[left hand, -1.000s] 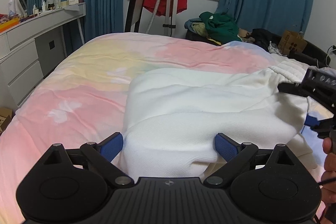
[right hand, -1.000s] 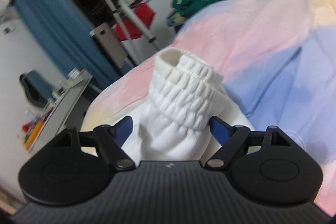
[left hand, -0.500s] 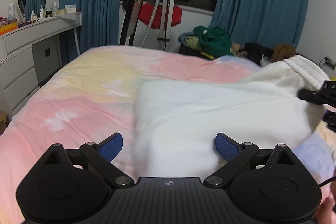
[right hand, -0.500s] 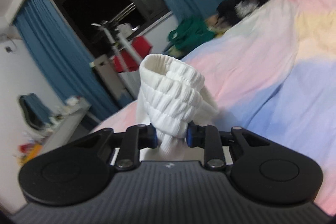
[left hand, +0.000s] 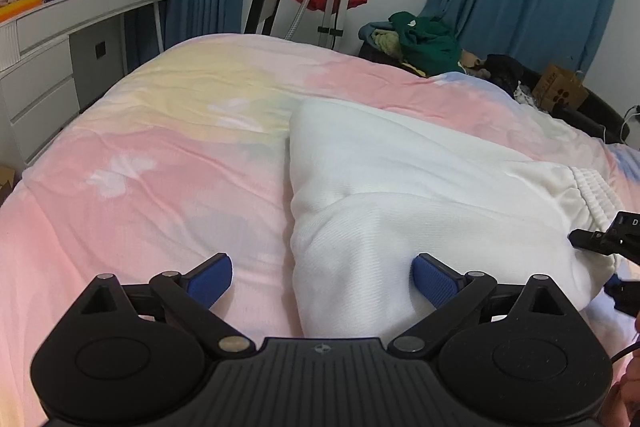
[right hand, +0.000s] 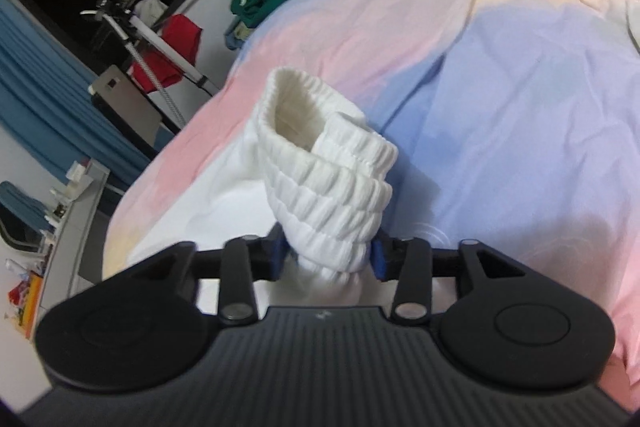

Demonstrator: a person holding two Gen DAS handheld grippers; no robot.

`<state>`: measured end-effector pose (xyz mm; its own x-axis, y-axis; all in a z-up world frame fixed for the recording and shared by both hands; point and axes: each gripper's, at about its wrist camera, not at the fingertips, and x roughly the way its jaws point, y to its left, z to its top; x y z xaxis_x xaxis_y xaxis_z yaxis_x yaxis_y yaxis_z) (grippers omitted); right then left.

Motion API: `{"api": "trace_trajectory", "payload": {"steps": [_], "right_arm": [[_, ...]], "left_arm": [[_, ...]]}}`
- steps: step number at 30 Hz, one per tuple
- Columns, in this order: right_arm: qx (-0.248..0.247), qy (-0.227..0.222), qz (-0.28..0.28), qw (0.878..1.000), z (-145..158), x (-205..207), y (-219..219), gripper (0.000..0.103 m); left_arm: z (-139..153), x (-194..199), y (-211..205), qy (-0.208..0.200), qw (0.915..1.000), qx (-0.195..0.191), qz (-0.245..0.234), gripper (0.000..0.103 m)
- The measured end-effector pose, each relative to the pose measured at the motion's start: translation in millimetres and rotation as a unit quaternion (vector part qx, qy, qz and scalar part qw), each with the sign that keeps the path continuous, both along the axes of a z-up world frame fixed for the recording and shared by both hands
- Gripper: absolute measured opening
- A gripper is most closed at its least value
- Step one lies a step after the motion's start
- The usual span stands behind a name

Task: Fold clothes
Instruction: 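Fold the waistband over the pants with the right gripper and open it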

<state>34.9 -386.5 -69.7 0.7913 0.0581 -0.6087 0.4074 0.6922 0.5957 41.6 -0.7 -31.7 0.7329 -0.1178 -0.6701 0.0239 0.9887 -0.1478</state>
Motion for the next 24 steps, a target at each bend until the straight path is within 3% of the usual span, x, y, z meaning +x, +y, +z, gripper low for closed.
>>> {"api": "trace_trajectory", "payload": {"steps": [3, 10, 14, 17, 22, 24], "right_arm": [[-0.018, 0.019, -0.009, 1.000, -2.7, 0.8, 1.3, 0.083], [0.072, 0.037, 0.008, 0.997, -35.2, 18.7, -6.3, 0.102], [0.112, 0.026, 0.068, 0.991, -39.2, 29.1, 5.4, 0.103], [0.106, 0.005, 0.093, 0.990, -29.2, 26.9, 13.1, 0.103], [0.168, -0.109, 0.098, 0.975, -8.6, 8.4, 5.1, 0.103], [0.168, -0.115, 0.096, 0.974, -7.6, 8.5, 5.8, 0.103]], "left_arm": [[0.3, 0.5, 0.2, 0.000, 1.0000, 0.002, 0.002, 0.099], [0.9, 2.1, 1.7, 0.002, 1.0000, -0.003, 0.004, 0.099], [0.2, 4.0, 3.9, 0.004, 0.9999, -0.008, 0.008, 0.099], [-1.2, 5.4, 6.6, 0.009, 0.9998, -0.014, 0.015, 0.100], [-3.3, 8.5, 13.4, 0.018, 0.9990, -0.027, 0.032, 0.100], [-3.9, 9.8, 16.2, 0.021, 0.9985, -0.031, 0.039, 0.101]]}}
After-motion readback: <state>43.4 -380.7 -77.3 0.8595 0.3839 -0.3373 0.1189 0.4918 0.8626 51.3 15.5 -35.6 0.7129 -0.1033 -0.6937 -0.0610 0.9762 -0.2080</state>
